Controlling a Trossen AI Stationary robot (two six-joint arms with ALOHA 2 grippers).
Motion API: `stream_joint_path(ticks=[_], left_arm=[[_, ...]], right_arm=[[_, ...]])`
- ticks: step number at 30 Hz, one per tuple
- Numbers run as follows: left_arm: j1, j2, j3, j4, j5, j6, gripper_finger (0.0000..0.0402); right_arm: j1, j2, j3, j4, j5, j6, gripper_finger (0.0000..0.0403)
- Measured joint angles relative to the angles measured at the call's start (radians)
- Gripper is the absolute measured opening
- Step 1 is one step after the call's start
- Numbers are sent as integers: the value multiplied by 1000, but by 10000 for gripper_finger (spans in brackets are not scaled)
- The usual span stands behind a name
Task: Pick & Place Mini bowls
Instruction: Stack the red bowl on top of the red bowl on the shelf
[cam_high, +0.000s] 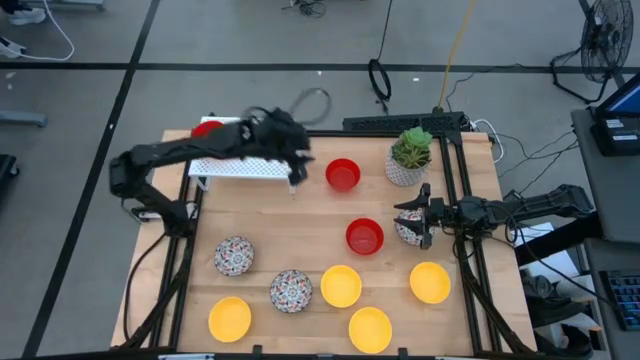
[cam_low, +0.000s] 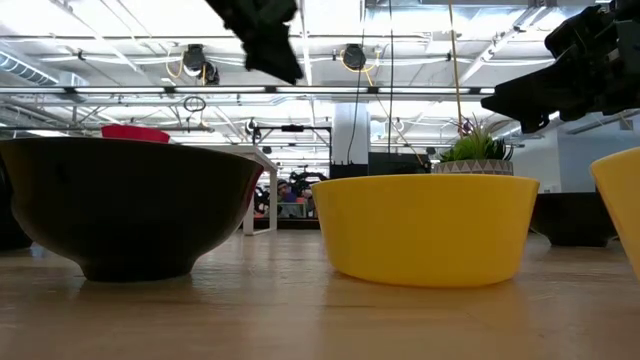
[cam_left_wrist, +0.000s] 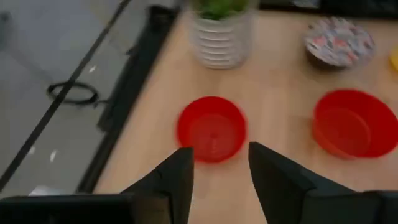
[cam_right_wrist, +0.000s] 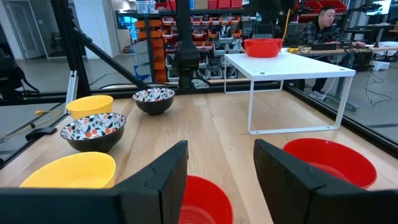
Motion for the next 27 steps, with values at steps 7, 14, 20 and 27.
stream_joint_path(ticks=[7,14,20,27], left_arm=[[-137,196,-3,86,-102,209,197],[-145,350,-2,143,-232,329,209],[-108,435,-2,209,-162,339,209],[-87,506,-2,323,-70,317,209]], right_arm=[[0,0,0,0,0,0,171],[0,0,0,0,0,0,171],[0,0,0,0,0,0,171],[0,0,0,0,0,0,171]])
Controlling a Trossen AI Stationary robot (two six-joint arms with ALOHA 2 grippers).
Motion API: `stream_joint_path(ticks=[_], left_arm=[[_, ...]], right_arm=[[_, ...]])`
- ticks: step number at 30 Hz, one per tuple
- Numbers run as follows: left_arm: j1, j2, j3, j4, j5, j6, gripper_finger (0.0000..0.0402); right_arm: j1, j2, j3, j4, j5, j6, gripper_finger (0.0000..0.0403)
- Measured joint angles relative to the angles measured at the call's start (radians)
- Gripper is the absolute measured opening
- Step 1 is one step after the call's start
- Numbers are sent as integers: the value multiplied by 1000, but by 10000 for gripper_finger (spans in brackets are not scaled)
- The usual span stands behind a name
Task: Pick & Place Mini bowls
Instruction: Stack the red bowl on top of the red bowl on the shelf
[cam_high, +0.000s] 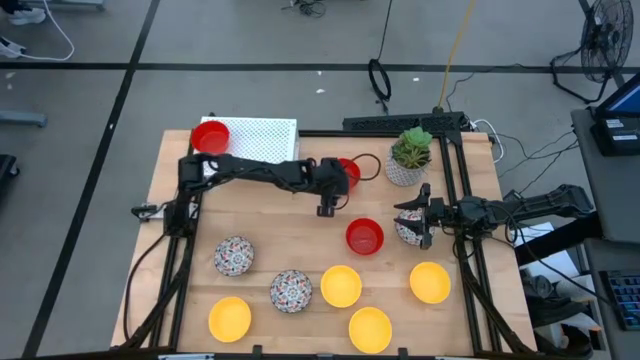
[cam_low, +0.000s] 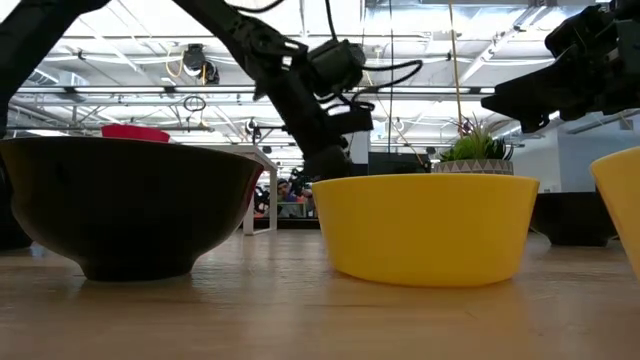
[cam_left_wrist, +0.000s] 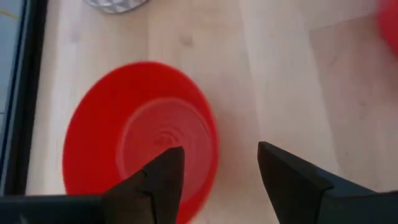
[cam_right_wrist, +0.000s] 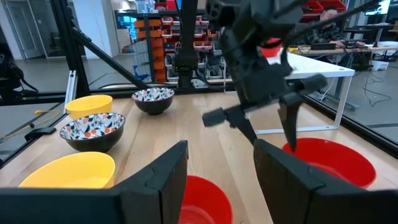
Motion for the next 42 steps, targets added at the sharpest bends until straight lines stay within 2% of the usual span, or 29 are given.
stream_joint_path(ticks=[4,7,17,25,31,35,38,42], left_arm=[[3,32,0,8,-2,-46,204],[2,36,0,-17,-13,-61,179],[2,36,0,-24,-21,-118,12],[-35,-13,17,-25,-15,-87,6],[-68,-150,24,14,-7,-80,10],[-72,-285,24,-5,-13,-88,8],[-61,-388,24,-74,-116,-129,17],[-28,-512,24,-223,-389,-175,7]], right_arm=[[0,0,0,0,0,0,171],[0,0,0,0,0,0,171],[0,0,0,0,0,0,171],[0,0,0,0,0,0,171],[0,0,0,0,0,0,171],[0,0,0,0,0,0,171],[0,0,0,0,0,0,171],[0,0,0,0,0,0,171]])
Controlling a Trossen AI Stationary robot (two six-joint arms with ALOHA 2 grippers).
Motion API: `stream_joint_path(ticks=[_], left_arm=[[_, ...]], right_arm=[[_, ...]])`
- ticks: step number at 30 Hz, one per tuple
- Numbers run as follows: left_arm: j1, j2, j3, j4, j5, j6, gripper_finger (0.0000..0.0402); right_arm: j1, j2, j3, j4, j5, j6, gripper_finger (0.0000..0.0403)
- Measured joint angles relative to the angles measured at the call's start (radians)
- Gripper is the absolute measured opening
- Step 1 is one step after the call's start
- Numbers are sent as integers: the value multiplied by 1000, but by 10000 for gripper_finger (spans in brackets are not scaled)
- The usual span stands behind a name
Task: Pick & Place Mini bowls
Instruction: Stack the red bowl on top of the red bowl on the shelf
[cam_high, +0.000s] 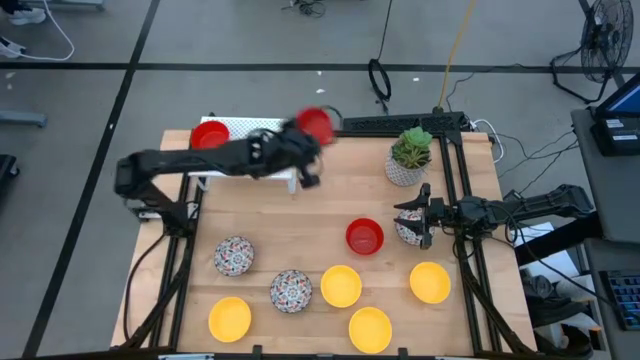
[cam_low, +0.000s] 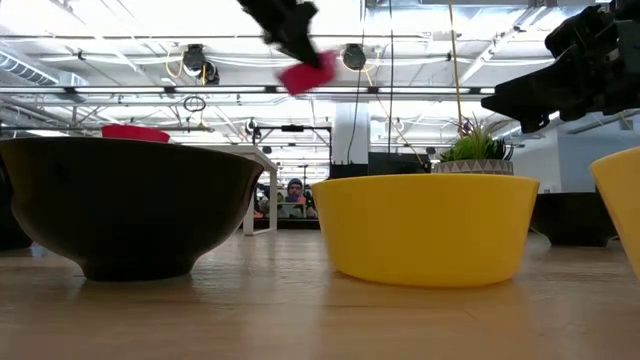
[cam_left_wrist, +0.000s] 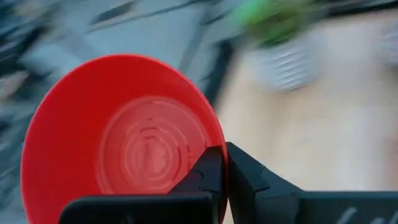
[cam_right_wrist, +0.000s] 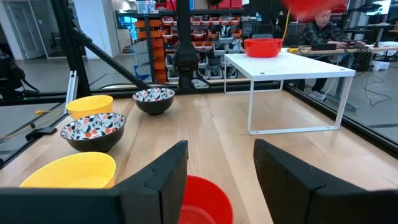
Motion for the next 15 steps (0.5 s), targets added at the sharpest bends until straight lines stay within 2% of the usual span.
stream_joint_path(ticks=[3,5,11,15], left_arm=[[40,-91,0,-160,-173,-79,10],[74,-145,0,-274,-217,-166,16],[185,-258,0,-604,-219,-411,6],[265,-275,0,-808,-160,-536,15]], right_arm=[[0,0,0,0,0,0,171],[0,0,0,0,0,0,171],[0,0,0,0,0,0,171],[0,0,0,0,0,0,171]])
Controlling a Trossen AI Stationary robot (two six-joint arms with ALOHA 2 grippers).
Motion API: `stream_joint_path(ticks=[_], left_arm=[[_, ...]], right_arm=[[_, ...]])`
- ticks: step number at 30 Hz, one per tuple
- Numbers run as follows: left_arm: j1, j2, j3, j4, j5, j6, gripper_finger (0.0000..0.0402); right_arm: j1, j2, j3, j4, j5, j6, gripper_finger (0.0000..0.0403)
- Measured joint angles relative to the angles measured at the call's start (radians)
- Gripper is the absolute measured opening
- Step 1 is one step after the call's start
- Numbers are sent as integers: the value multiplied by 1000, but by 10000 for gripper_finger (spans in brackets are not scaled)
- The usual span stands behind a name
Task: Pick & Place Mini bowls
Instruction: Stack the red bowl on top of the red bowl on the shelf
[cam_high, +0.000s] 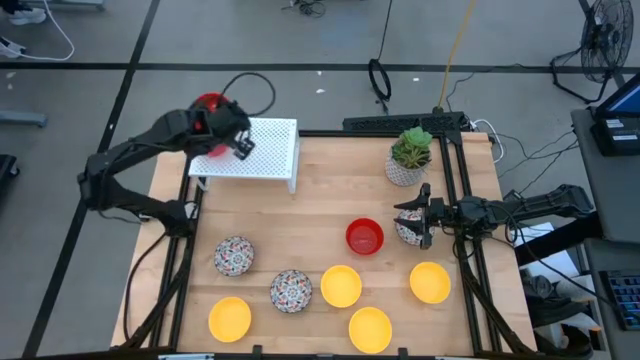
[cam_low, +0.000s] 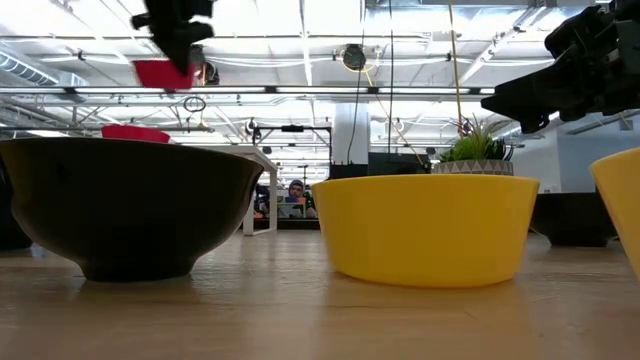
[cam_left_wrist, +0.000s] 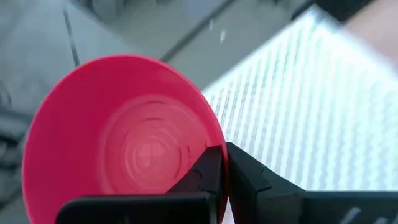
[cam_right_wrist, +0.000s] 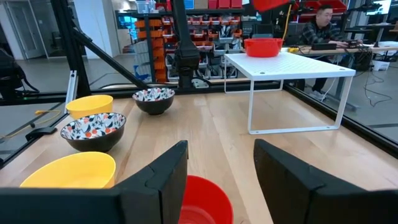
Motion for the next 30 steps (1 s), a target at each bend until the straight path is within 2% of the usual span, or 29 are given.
stream_joint_path(ticks=[3,6,13,18,25,30], left_arm=[[51,7,-6,-104,25,-57,12],[95,19,-27,-114,41,-64,6],[192,21,-119,-46,170,0,21],[240,19,-164,-33,178,1,6],[263,19,-175,24,203,45,24],[263,19,-175,77,207,71,6]], right_arm=[[0,0,0,0,0,0,171],[0,0,0,0,0,0,171],[0,0,0,0,0,0,171],[0,0,0,0,0,0,171],[0,0,0,0,0,0,171],[0,0,0,0,0,0,171]])
